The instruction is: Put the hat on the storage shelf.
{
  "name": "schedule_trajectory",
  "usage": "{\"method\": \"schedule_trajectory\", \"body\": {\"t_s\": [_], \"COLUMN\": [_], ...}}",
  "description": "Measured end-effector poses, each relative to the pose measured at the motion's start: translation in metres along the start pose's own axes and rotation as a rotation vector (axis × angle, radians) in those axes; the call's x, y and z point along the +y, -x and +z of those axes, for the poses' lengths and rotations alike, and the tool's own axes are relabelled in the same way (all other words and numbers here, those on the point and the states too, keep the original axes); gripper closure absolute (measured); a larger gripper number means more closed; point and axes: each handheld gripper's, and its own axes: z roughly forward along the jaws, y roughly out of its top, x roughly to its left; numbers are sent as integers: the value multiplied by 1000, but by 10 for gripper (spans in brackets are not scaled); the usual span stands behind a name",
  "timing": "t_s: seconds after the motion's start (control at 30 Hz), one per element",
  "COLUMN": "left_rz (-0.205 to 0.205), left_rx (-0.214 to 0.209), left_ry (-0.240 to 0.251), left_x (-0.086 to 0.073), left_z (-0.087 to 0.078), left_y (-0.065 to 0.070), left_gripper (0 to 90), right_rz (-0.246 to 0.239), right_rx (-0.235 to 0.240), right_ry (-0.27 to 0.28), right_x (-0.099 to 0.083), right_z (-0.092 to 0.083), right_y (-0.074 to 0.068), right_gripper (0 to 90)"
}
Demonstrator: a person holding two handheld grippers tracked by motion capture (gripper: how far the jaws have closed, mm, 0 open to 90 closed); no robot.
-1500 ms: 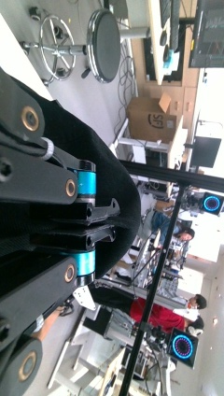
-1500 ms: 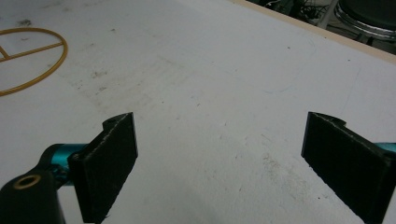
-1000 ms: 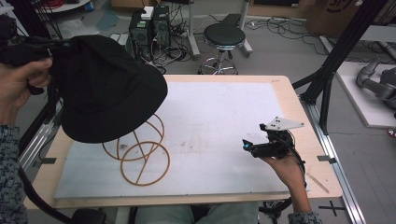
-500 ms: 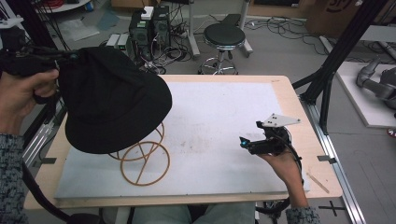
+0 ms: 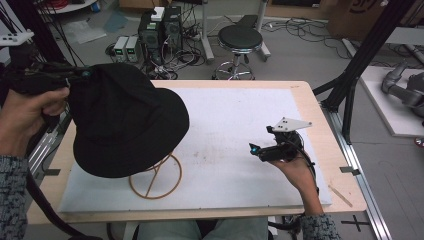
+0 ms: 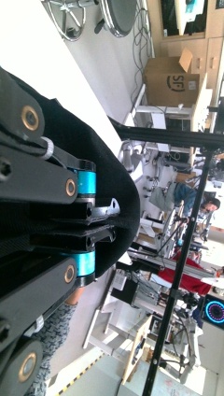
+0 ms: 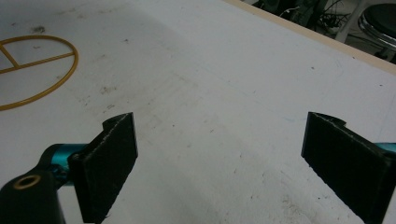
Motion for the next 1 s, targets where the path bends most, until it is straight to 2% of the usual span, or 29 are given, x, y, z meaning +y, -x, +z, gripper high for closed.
{"method": "schedule_trajectory", "body": {"t_s": [0.33,0.6,0.9,1.0], "left_rz": [11,19,24,42], "left_rx": [1,6,2,23], "left_ry": [-26,-64,-83,-104], "left_x": [-15,-23,-31,-35], "left_z": [7,14,20,22], "left_y": [6,10,15,17], "left_gripper": [866,864,857,850], "right_rz": [-3,-2,-8,-7], "right_rx": [7,16,21,21], "right_ry": [5,17,23,22], "right_x": [3,7,10,10], "right_z": [4,6,9,9], "right_y": [2,4,4,4], "right_gripper": [103,103,103,103]}}
